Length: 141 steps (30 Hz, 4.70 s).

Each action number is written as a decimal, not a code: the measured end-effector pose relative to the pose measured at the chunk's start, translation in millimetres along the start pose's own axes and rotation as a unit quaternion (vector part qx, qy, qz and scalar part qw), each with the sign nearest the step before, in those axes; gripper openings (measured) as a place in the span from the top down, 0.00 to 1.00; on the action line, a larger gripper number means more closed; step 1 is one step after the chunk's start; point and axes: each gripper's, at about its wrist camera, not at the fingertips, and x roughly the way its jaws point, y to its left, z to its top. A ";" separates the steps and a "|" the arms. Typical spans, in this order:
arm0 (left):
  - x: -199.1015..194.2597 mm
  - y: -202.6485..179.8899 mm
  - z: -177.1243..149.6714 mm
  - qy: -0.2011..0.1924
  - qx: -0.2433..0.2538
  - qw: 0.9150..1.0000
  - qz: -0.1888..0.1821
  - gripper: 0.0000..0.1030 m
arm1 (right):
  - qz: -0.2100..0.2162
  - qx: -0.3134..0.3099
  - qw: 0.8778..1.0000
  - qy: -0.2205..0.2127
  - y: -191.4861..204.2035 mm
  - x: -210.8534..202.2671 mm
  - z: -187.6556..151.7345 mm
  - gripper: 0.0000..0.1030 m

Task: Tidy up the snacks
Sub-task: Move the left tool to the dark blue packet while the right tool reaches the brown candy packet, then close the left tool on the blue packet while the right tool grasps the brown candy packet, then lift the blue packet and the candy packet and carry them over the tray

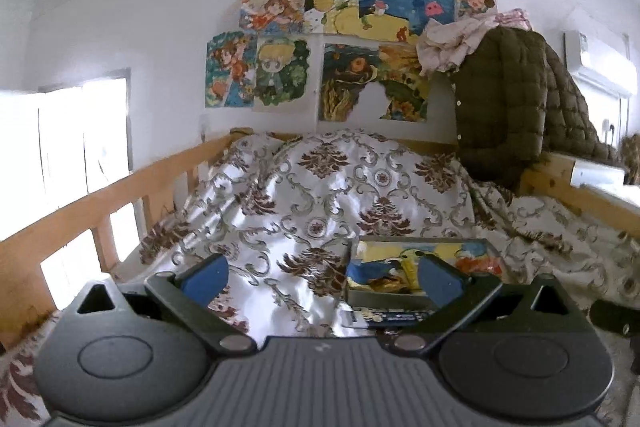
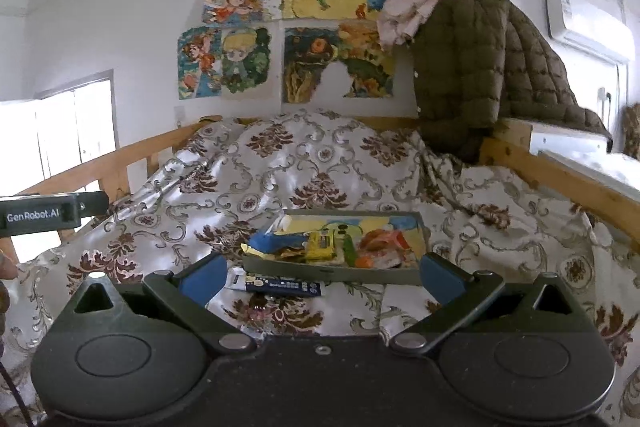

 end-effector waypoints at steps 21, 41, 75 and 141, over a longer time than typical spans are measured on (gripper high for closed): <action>149.5 -5.8 -8.2 0.047 0.162 0.984 -0.061 0.00 | -0.016 0.026 0.998 0.060 -12.9 121.5 -25.0 0.01; 265.7 -10.0 -61.8 0.107 0.325 0.925 -0.165 0.00 | 0.065 0.018 0.984 0.167 24.9 243.0 -79.6 0.01; 294.4 -61.4 -73.6 0.145 0.476 0.836 -0.232 0.01 | 0.184 -0.072 0.926 0.323 9.0 295.8 -77.9 0.51; 304.2 -160.6 -48.4 0.180 0.364 0.909 -0.096 0.67 | 0.066 -0.079 0.995 0.000 -75.6 303.2 -38.9 0.55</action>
